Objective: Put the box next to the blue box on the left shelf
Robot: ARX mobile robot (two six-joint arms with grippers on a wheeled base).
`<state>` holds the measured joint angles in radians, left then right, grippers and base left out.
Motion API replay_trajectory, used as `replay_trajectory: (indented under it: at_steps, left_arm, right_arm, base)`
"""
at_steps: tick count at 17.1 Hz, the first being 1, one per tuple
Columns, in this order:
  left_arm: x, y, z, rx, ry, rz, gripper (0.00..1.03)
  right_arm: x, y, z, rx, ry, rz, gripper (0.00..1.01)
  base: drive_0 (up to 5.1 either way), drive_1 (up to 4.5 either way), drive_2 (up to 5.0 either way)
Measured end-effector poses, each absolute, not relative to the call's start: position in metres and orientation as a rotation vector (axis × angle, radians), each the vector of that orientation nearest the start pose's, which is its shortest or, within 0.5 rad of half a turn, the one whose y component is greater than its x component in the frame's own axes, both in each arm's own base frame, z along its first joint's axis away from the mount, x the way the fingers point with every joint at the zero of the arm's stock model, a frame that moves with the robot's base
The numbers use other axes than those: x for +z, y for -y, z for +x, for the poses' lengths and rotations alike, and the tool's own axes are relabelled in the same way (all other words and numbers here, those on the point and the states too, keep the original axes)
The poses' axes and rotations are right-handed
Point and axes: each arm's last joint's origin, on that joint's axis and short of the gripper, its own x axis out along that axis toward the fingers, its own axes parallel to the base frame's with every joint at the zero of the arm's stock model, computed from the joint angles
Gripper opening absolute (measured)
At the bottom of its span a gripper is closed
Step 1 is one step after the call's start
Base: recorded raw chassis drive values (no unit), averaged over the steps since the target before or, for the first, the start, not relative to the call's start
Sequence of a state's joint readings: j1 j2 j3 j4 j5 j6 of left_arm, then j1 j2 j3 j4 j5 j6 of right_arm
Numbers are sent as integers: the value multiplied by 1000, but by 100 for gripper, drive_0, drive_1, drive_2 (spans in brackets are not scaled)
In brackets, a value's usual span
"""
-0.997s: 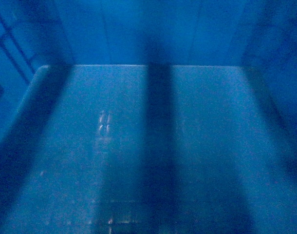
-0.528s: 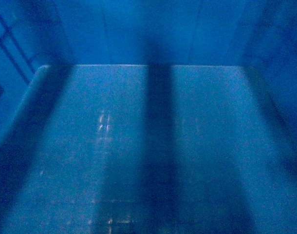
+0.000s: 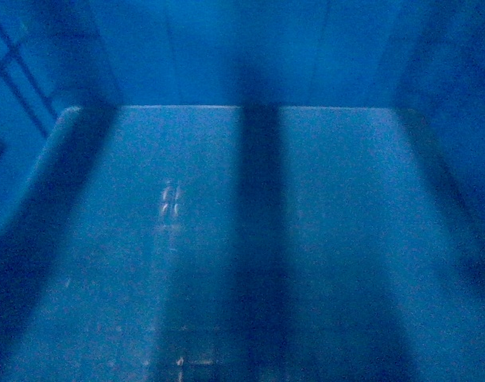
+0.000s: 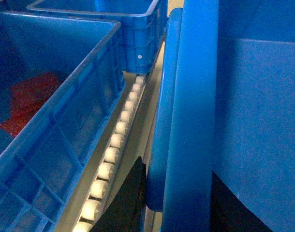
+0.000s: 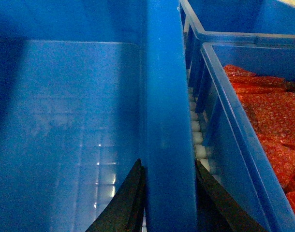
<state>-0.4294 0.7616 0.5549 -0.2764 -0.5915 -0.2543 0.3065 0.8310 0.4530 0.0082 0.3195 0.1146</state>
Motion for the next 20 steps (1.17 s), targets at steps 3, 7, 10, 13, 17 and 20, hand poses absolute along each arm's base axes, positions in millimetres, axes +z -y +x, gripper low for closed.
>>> replay_trajectory:
  at_steps: [3,7,10,13,17,20]
  left_arm:
    - [251,53,154,211,-398,-14,20]
    - [251,53,154,211,-398,-14,20]
    - [251,53,154,211,-398,-13,20]
    - [251,53,154,211,-398,-13,20]
    - [248,56,158,277,-287,41,20]
    - [249,56,159,292,-331,79,20]
  right_arm:
    - [229,-46,175,-33,-350,0,22]
    - [229,-46,175,-33,-350,0,22]
    - [229,-46,175,-33,-350,0,22]
    - [229,-46,175,-33,-350,0,22]
    - [231,-46,175,-34,-338,12,22]
    - [233,-56,173,-121,-345,-60,22]
  base:
    - [0,0,0]
    - [0,0,0]
    - [0,0,0]
    - [0,0,0]
    - [0,0,0]
    - [0,0,0]
